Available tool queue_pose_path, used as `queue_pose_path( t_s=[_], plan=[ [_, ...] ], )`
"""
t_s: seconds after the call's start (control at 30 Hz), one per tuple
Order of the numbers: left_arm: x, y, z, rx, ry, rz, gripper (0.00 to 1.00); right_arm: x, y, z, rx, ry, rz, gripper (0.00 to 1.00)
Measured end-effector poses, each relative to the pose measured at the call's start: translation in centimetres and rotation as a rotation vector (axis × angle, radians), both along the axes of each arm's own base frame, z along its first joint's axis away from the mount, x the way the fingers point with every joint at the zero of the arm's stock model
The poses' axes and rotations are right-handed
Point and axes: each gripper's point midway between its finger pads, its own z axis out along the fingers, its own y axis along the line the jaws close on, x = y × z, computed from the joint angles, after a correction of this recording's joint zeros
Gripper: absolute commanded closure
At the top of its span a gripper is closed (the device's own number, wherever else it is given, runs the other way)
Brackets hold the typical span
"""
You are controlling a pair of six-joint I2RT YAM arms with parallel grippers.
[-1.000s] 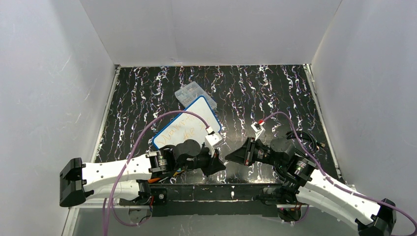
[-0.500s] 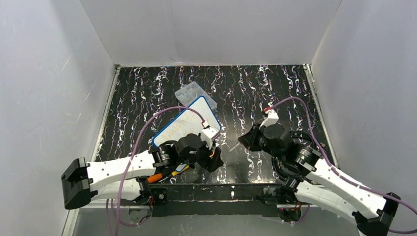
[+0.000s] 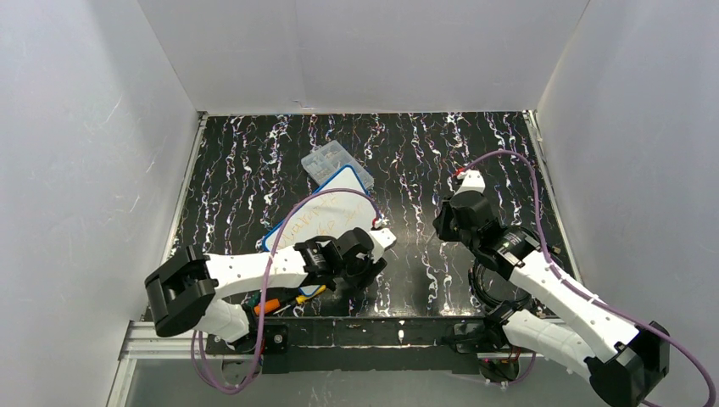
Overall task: Write a sentence on the whiteboard
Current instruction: Pick up the pen cap from the center of the board.
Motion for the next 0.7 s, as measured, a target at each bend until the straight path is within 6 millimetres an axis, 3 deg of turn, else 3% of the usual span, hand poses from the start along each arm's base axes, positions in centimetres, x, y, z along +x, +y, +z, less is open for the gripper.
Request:
queue_pose_path(
  t_s=[0.43, 0.7],
  plan=[
    [1.9, -0.1, -2.6, 0.109, -0.021, -0.012, 0.62, -0.3, 0.3, 0.6, 0.067, 0.019, 0.047, 0.99],
    [2.8, -0.5, -2.6, 0.100, -0.043, 0.003, 0.62, -0.6, 0.6, 0.6, 0.080, 0.028, 0.067, 0.99]
  ],
)
